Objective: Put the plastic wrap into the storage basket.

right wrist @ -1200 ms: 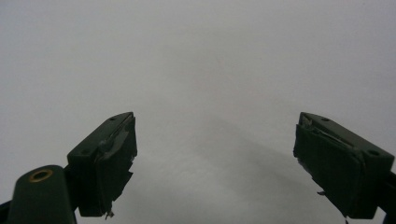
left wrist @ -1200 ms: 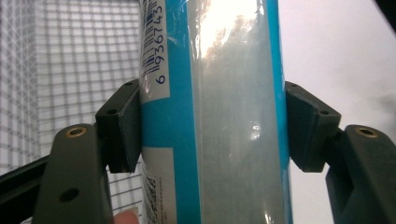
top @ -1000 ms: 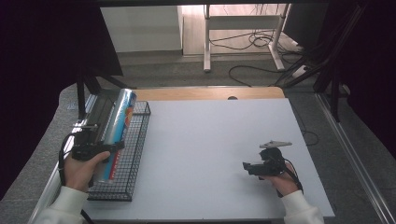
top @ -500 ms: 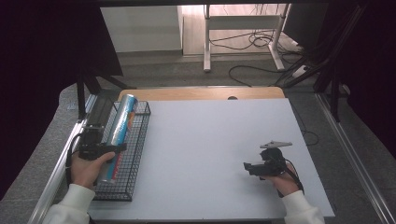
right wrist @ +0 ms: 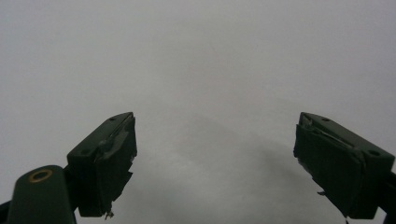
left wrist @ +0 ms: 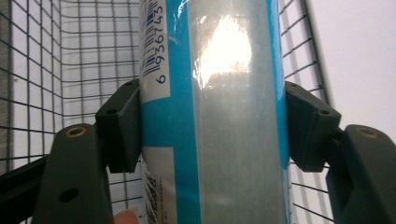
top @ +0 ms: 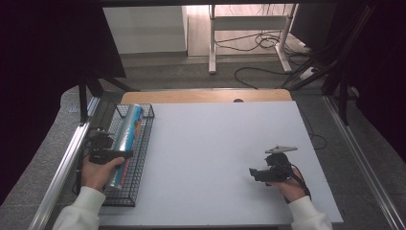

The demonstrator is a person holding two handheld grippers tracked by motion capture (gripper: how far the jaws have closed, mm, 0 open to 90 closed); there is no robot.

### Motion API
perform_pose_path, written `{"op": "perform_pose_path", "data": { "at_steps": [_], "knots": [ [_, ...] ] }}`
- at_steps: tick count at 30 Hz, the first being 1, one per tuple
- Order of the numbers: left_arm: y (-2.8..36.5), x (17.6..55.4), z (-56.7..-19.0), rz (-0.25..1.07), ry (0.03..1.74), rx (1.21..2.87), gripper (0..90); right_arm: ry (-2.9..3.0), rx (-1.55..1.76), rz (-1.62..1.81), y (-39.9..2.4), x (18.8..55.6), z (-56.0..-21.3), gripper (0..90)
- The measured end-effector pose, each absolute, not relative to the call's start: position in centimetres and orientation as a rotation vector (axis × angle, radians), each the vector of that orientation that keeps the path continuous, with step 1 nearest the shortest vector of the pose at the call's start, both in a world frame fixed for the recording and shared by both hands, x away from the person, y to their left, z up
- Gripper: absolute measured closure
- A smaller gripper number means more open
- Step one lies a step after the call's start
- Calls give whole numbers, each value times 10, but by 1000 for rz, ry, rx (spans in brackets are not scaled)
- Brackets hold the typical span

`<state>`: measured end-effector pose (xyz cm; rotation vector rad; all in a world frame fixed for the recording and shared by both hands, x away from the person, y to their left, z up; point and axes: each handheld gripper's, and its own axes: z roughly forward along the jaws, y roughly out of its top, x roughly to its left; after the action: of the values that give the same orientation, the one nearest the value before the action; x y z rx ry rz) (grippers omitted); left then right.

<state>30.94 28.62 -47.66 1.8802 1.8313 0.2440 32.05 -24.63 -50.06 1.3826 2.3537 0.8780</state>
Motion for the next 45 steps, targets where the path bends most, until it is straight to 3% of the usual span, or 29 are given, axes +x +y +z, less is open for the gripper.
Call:
{"op": "perform_pose_path", "data": {
  "at_steps": [8,12,17,29,39,45],
  "knots": [
    [275,321,-503,193,1909,1965,312,2359,1389,863,-246,320,-502,135],
    [268,321,-502,281,1917,1998,298,2356,1387,864,-247,320,-501,134],
    [270,314,-490,303,1897,1943,157,2351,1387,862,-247,321,-502,133],
    [267,289,-448,372,1635,1848,147,2346,1381,896,-250,325,-502,130],
    [207,272,-449,238,1328,1977,159,2345,1339,897,-254,317,-497,133],
    [179,266,-455,220,1255,2028,157,2339,1298,917,-254,307,-492,154]
  ]
}}
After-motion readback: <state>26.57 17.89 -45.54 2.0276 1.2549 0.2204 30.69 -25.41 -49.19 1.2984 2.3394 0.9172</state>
